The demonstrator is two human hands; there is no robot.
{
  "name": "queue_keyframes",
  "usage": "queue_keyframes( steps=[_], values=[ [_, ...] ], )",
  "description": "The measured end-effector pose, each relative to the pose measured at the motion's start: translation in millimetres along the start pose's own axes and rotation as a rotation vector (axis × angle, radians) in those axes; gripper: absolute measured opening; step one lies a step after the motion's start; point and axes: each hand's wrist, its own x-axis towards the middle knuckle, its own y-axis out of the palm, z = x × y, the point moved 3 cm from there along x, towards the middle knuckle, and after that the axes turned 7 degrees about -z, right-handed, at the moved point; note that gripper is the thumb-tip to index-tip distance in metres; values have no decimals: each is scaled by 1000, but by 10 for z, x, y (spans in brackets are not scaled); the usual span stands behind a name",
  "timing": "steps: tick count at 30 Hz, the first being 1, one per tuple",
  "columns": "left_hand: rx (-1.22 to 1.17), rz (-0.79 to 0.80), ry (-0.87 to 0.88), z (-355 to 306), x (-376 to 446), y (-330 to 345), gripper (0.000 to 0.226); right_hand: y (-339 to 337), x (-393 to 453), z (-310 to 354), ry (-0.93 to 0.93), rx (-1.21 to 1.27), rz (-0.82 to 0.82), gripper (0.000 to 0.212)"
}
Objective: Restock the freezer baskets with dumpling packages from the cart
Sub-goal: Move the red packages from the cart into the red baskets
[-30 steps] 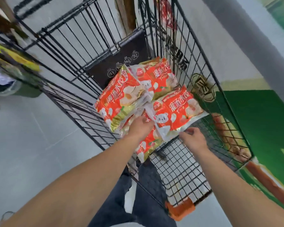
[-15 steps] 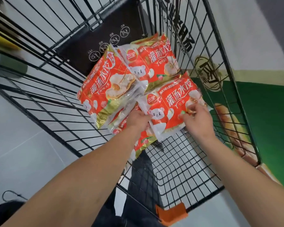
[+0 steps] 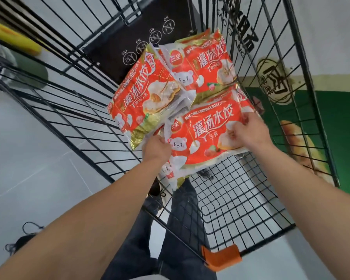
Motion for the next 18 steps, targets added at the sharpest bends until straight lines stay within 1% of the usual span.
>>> queue_keyframes(
  steps=[1, 3, 4, 5, 6, 7, 8, 10, 13, 16, 18],
  values=[
    [-12, -19, -19, 55, 19, -8, 5, 34, -44, -32, 46, 37, 13, 34],
    [-41, -15, -57, 98, 48, -8, 16, 68, -134, -146, 166, 139, 37, 31],
    [-61, -3, -69, 105, 47, -19, 14, 90, -197, -223, 225, 195, 24, 30],
    [-85, 6, -74, 111, 54, -14, 6, 113, -253, -310, 276, 255, -2, 27],
    [-123, 18, -78, 101, 62, -6, 10, 118, -314, -380, 331, 325, -31, 24],
    [-163, 45, -73, 111, 51, 6, 17, 119, -412, -448, 384, 388, -62, 22],
    [-193, 71, -66, 105, 13, -8, 22, 113, -530, -498, 416, 424, -90, 24],
    [-227, 102, -25, 29, -79, -42, 21, 43, -748, -597, 423, 455, -166, 28],
    [-273, 162, 82, -31, -322, -175, 31, -77, -1148, -676, 407, 521, -275, 29],
    [-211, 193, 240, -134, -573, -389, 21, -210, -1573, -743, 426, 580, -394, 29],
    [-171, 177, 342, -143, -734, -558, 22, -281, -1886, -811, 417, 619, -463, 30]
  ],
)
